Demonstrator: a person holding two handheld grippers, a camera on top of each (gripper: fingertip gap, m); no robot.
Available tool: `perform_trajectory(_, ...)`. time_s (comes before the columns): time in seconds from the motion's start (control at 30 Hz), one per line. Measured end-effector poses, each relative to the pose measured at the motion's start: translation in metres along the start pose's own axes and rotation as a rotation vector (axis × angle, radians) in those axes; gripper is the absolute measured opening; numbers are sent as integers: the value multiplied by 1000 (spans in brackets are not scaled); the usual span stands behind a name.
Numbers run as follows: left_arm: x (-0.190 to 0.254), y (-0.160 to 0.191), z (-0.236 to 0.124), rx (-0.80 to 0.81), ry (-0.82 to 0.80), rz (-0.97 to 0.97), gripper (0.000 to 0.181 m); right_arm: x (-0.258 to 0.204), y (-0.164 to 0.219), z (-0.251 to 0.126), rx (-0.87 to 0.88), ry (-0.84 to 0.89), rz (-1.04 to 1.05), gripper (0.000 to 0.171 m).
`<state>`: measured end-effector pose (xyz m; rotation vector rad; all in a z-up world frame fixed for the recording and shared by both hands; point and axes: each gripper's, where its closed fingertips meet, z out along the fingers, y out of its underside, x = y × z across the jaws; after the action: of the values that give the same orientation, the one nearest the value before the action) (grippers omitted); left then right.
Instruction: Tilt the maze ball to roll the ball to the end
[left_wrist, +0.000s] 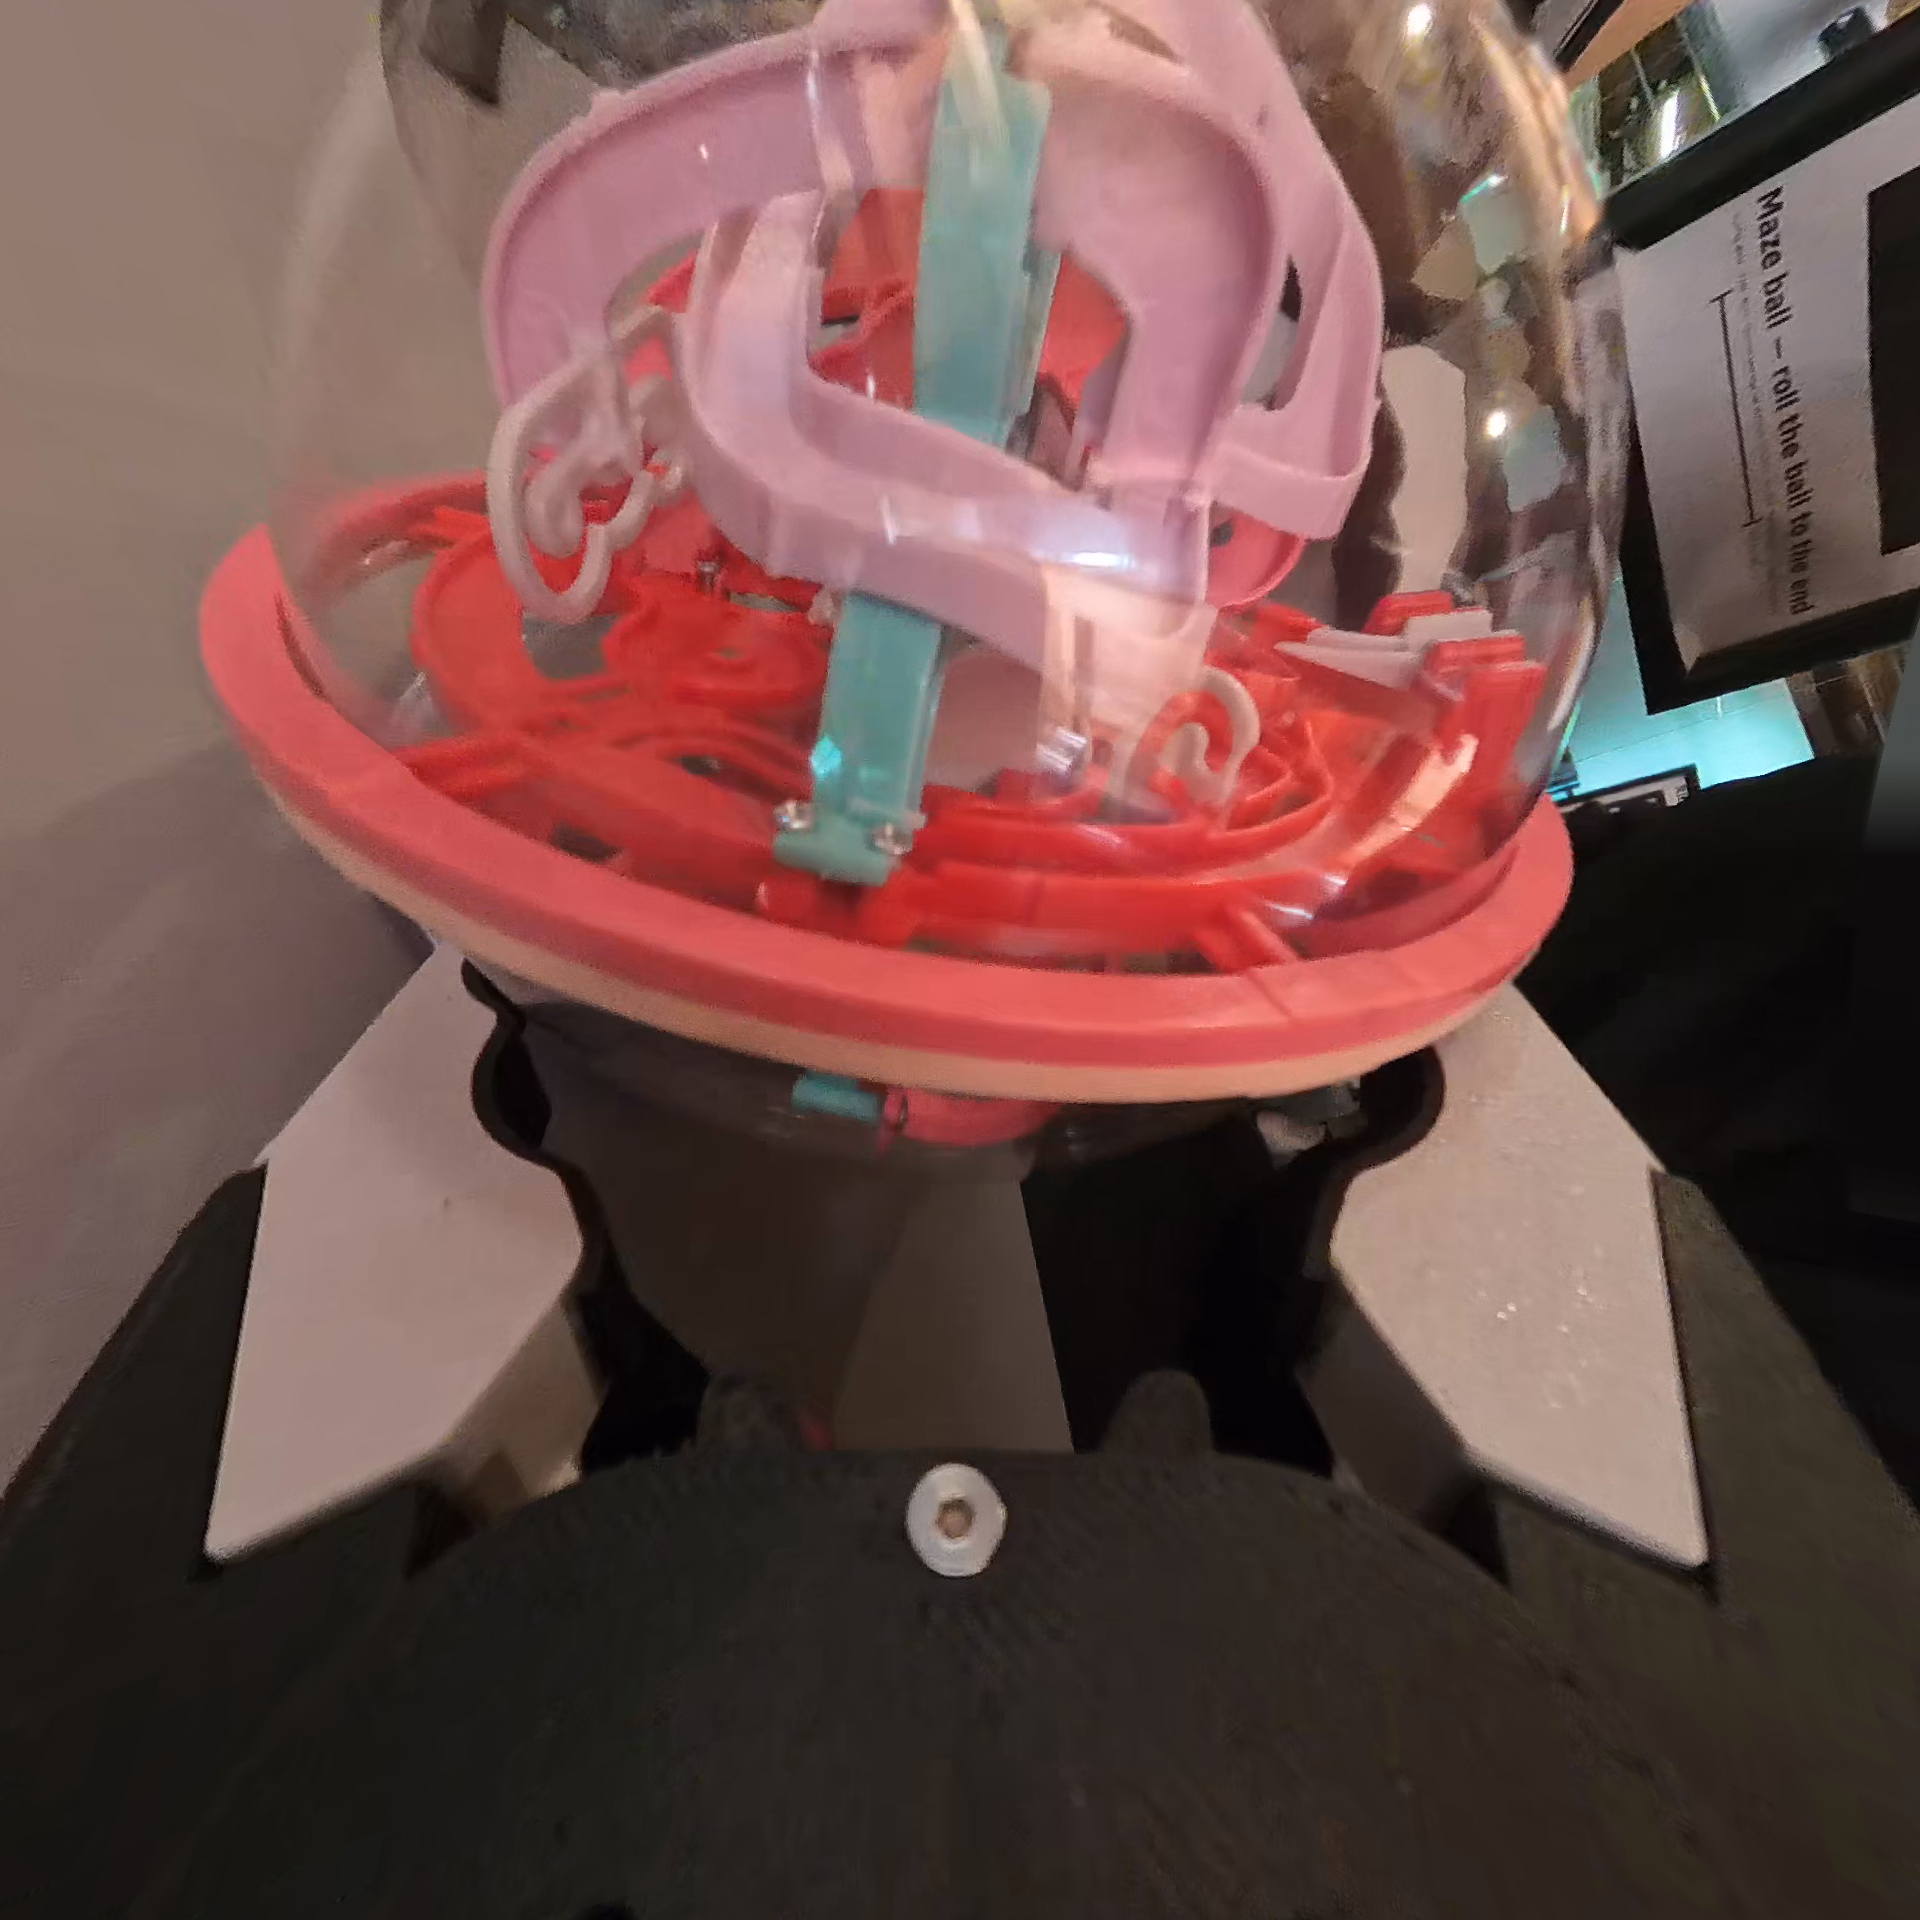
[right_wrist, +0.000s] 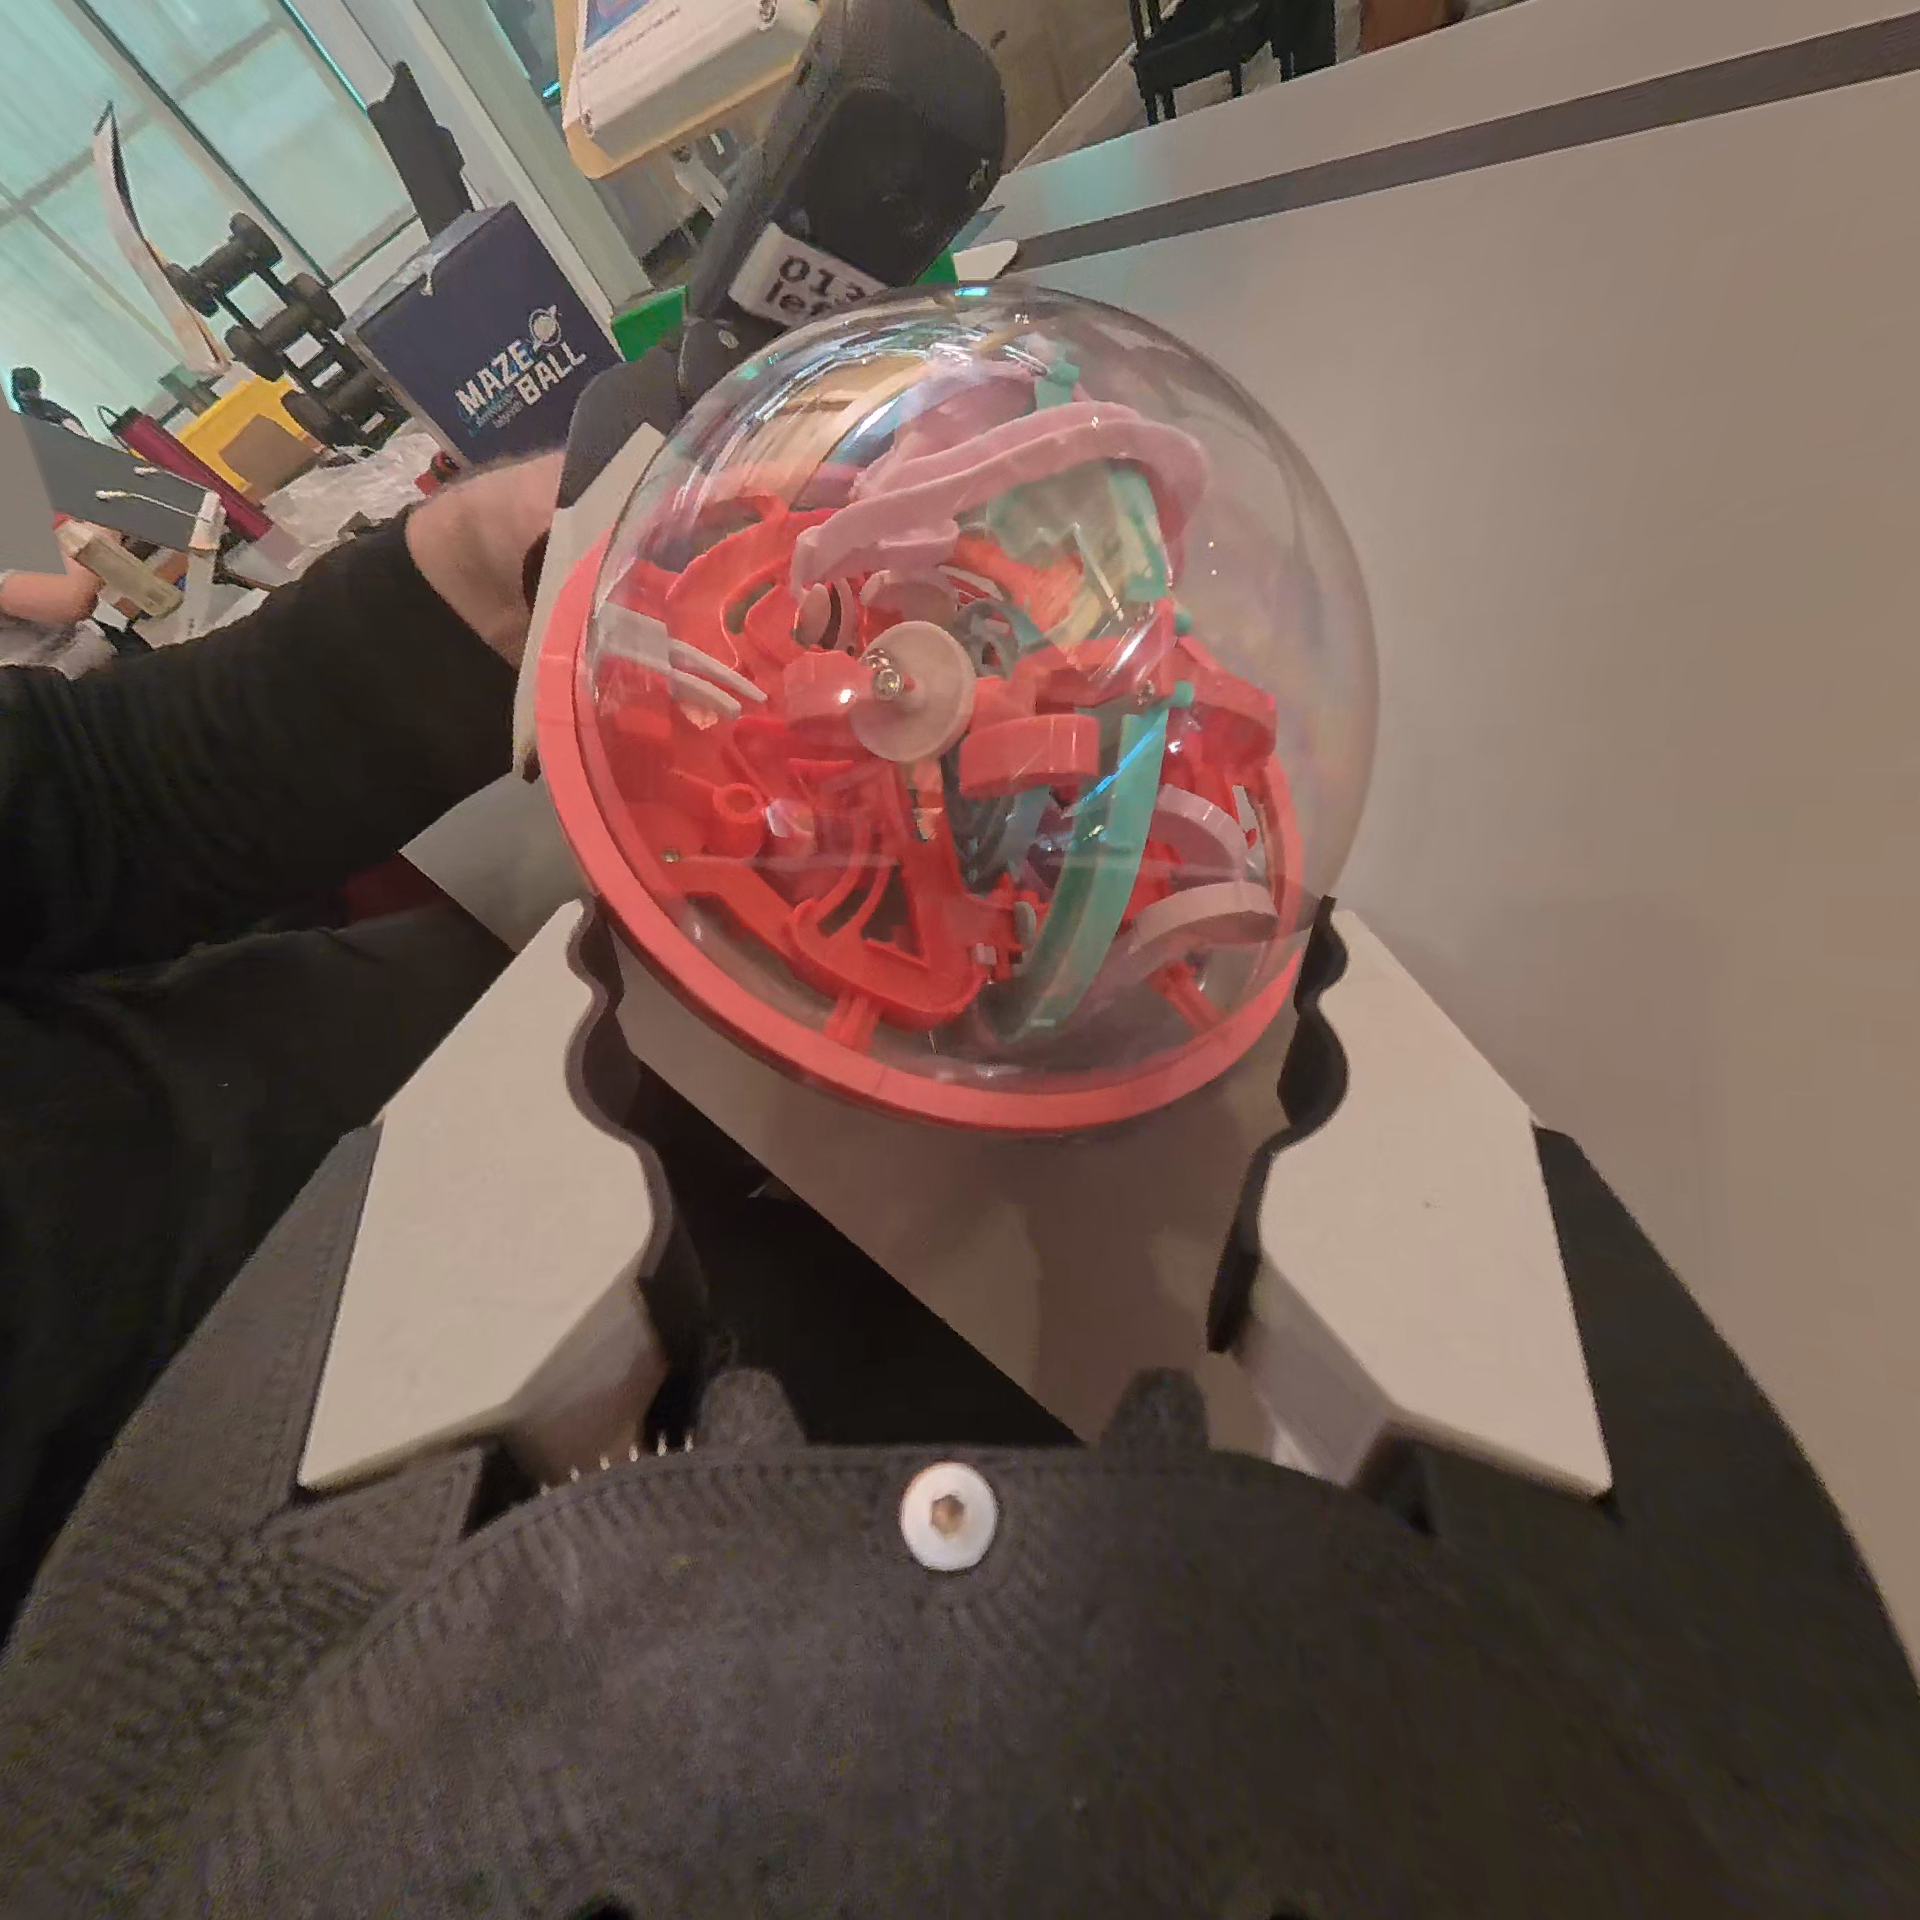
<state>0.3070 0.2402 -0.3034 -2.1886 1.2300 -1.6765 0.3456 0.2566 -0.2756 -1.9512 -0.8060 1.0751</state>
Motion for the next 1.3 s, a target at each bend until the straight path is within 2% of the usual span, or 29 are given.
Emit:
perform_trajectory(0.47,0,1,-4,-37,-57,8,154,-1,0,-2,7,-6,55,126)
perform_trajectory(0.83,-2,-10,-17,69,-228,213,146,-3,-4,-3,-3,5,86,126)
perform_trajectory(1.3,1,-6,-10,57,-140,62,145,-1,-11,-7,-29,-2,144,124)
